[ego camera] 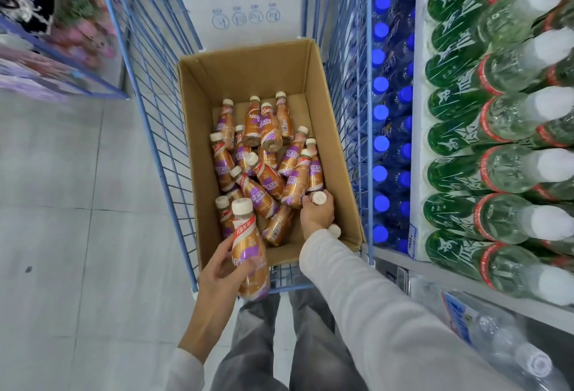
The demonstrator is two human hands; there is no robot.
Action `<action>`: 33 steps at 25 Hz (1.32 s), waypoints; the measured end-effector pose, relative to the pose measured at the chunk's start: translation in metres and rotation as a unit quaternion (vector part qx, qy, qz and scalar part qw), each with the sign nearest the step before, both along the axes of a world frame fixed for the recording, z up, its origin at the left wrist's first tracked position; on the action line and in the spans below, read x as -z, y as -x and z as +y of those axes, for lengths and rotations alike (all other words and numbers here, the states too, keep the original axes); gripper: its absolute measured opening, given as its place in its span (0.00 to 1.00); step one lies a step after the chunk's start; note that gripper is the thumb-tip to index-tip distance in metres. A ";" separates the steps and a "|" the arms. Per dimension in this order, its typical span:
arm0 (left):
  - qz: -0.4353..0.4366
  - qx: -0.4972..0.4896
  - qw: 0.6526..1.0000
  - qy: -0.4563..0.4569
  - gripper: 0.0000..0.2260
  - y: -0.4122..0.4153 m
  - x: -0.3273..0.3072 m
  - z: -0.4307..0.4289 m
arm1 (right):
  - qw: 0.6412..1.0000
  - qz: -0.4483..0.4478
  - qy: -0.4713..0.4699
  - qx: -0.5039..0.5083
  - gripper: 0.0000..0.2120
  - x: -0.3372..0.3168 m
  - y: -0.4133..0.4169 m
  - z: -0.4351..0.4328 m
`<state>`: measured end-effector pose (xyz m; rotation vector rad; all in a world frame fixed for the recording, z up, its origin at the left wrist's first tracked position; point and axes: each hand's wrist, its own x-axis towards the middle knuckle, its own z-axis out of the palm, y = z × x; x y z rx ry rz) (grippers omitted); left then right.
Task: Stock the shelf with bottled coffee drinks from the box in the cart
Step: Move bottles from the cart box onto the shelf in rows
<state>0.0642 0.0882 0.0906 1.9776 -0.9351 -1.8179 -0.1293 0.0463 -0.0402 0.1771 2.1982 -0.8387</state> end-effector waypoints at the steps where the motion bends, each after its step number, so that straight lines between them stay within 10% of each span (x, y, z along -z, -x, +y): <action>1: 0.002 -0.001 1.000 -0.001 0.25 -0.002 0.001 0.002 | 1.000 -0.003 -0.002 0.008 0.24 0.006 0.002 -0.002; 10: 0.026 -0.007 1.000 0.005 0.27 -0.009 -0.013 -0.002 | 0.998 -0.027 0.019 -0.057 0.23 -0.010 0.018 0.009; 22: 0.187 0.060 0.974 0.109 0.24 0.020 -0.136 -0.029 | 0.936 0.010 0.351 -0.005 0.19 -0.250 0.002 0.079; 33: 0.320 0.296 0.882 0.181 0.20 0.099 -0.253 0.067 | 0.881 0.126 0.446 0.099 0.13 -0.411 0.011 0.257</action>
